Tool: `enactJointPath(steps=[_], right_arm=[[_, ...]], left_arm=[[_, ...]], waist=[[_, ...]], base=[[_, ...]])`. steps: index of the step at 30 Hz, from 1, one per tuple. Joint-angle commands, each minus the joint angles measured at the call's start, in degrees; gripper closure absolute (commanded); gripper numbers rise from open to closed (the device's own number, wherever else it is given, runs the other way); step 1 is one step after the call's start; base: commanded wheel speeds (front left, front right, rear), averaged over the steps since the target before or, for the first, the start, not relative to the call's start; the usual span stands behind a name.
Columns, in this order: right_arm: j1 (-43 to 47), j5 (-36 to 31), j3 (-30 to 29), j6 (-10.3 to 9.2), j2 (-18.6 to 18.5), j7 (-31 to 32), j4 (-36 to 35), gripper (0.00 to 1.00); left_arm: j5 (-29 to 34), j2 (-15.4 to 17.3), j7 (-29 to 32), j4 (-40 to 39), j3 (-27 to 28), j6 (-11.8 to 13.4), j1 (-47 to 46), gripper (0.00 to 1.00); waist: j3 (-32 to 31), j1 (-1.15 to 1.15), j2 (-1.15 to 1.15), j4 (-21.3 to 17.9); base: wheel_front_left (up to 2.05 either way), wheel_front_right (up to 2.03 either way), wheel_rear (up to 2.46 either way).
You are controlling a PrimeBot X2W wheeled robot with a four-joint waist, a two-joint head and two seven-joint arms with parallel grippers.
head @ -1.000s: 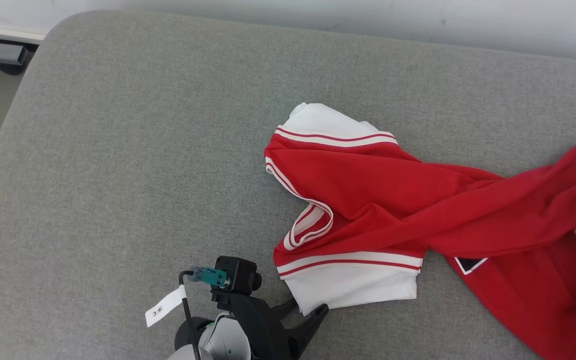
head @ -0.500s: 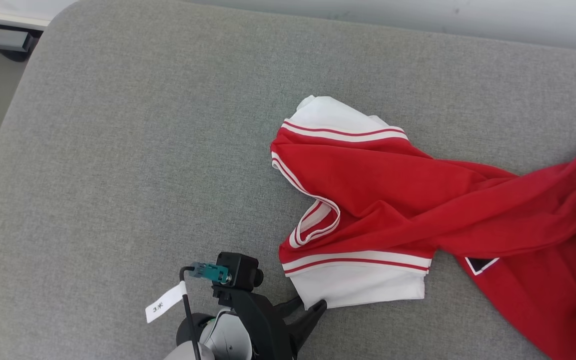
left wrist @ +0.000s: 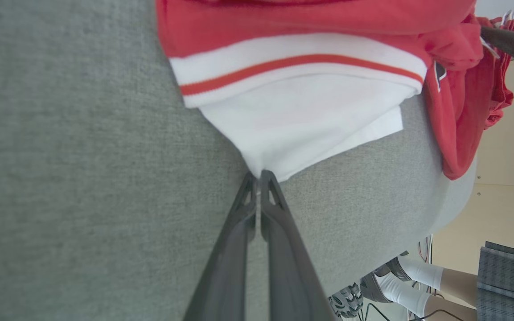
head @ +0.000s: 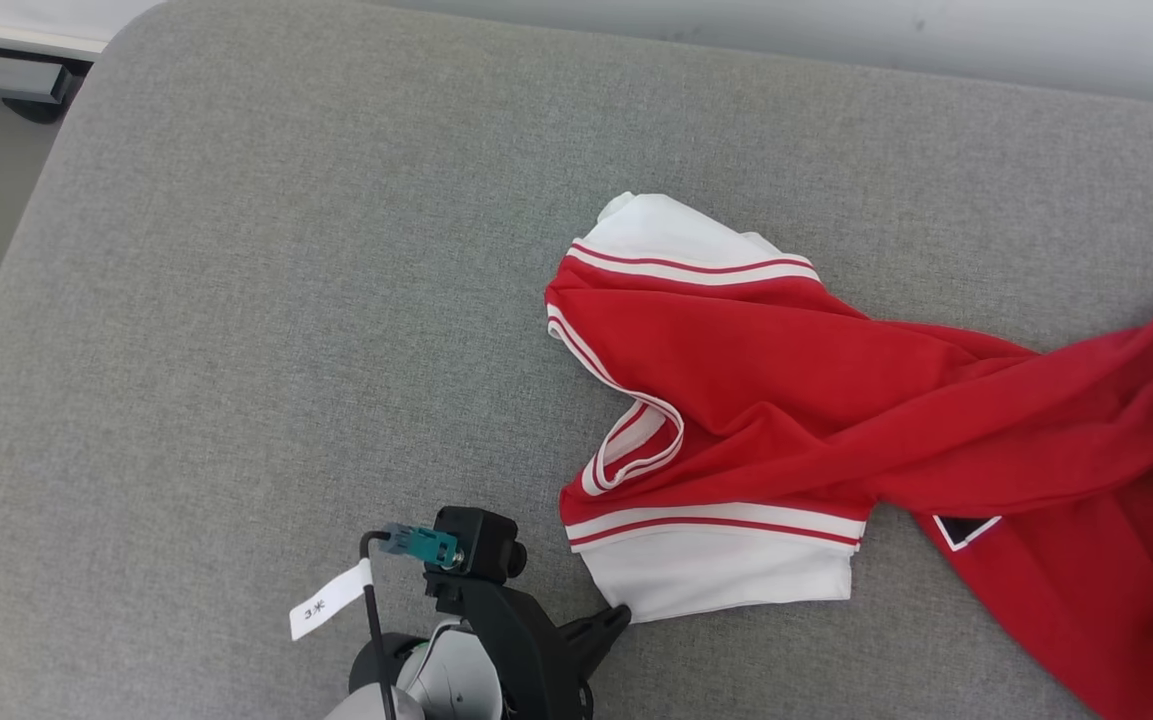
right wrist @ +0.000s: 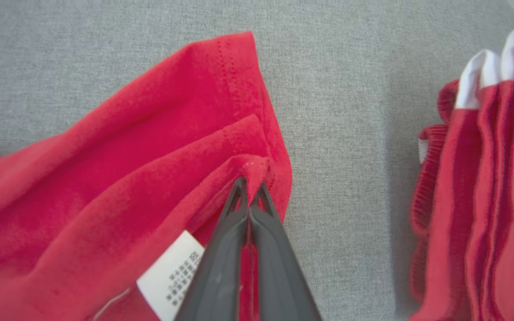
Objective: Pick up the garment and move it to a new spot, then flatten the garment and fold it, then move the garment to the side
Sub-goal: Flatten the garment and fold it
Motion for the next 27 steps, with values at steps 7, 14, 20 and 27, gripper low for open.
enactJointPath(steps=[7, 14, 20, 27], right_arm=[[1.1, 2.1, -0.5, -0.05, 0.0, -1.5, -2.1, 1.00], [1.3, 7.9, -0.5, -0.05, 1.8, -3.0, -6.5, 1.00], [1.1, 13.1, 2.2, -0.05, 4.4, -5.0, -9.8, 1.00], [2.0, 15.5, 5.2, -0.05, 5.3, -7.7, -12.1, 1.00]], left_arm=[[-1.3, -0.3, -5.4, -2.2, 4.0, -0.3, 0.4, 1.00], [-4.5, -1.1, -11.5, -7.1, 10.3, -0.9, 1.0, 1.00], [-6.4, -1.9, -15.7, -10.5, 15.0, -1.2, 0.6, 1.00], [-5.9, -2.0, -19.2, -11.8, 19.4, 0.5, -1.6, 1.00]], waist=[[-1.1, 0.00, 0.00, -0.4], [-3.0, 0.00, 0.00, -1.4], [-5.6, 0.00, 0.00, -3.6], [-9.1, 0.00, 0.00, -6.0]], base=[[0.00, 0.00, 0.00], [0.00, 0.00, 0.00], [0.00, 0.00, 0.00], [0.00, 0.00, 0.00]])
